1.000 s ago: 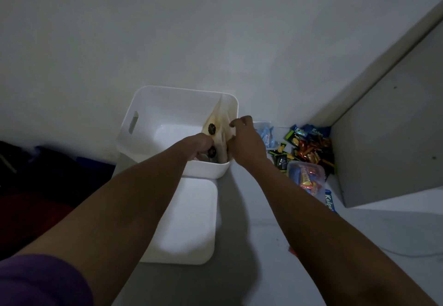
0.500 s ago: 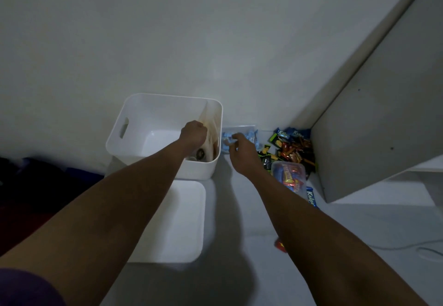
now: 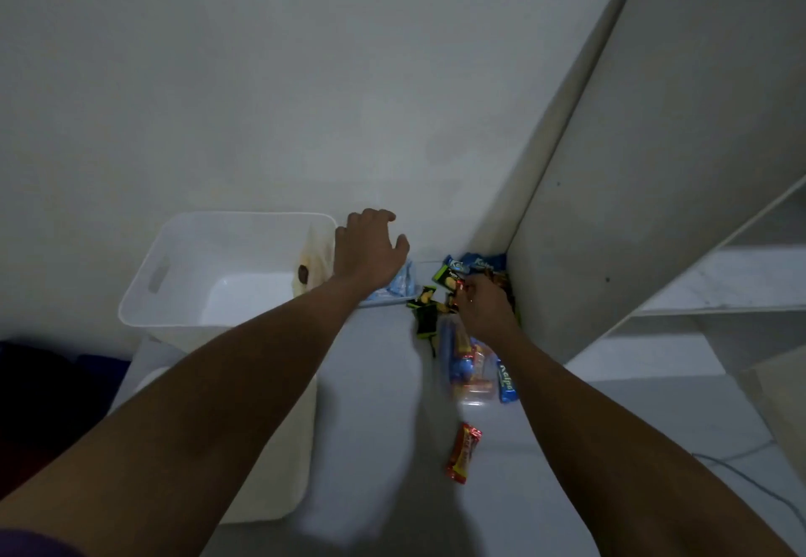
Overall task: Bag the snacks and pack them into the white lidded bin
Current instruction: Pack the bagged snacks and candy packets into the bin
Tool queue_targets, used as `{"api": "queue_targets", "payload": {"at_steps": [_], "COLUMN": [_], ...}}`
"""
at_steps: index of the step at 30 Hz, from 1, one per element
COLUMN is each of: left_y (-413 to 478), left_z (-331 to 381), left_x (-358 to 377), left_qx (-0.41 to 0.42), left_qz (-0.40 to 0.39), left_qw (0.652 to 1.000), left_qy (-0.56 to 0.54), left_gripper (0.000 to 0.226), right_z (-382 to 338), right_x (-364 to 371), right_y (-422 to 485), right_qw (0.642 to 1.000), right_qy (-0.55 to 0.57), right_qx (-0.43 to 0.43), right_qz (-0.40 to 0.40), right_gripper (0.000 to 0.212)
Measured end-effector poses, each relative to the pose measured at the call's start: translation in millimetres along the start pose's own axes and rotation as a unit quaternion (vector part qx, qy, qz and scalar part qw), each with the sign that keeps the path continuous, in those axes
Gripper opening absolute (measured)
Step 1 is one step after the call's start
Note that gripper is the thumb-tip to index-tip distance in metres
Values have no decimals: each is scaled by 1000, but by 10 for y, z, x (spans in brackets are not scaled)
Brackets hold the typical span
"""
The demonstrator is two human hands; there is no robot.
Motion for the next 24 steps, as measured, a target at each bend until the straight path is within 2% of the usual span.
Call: {"api": "queue_targets", "payload": {"at_steps": [3,6,12,14,16,20,24], "left_y": [-132,-317,-484,-464,-398,-80,104], "left_z": [153,15,-521,-687,-788,-823,-959], "left_x": [415,849,1477,1578,1644,1696,1795], "left_qx": [35,2,-114,-140,-152,-109,-147], "left_qz": [-46,-101,-227,-233,-224,-207,-287], "left_qw": [998,994,961,956,959,969,941], "left_qy": [32,50,110,113,85,83,104], "left_gripper": [45,45,69,75,79,81,101], "right_z": [425,812,1581,1698,1786,1858,1896], "right_x": [46,169,595,673,726,772,835], "right_y": [-11,-89,-66,-72,-23,85,190], "right_qw": [999,996,969,961,960,952,951], "right_qy": [1,8,130,148,150,171,187], "right_qx": [38,80,195,220,219,238,224], "right_qz": [-8,-30,-73,-85,-89,-88,-102], "right_gripper": [18,19,86,106,115,116,102]}}
Point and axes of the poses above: each hand's wrist, its own y-axis towards the middle knuckle, its own x-axis out of the palm, z = x × y, the point moved 7 cm from there along y, towards the middle knuckle
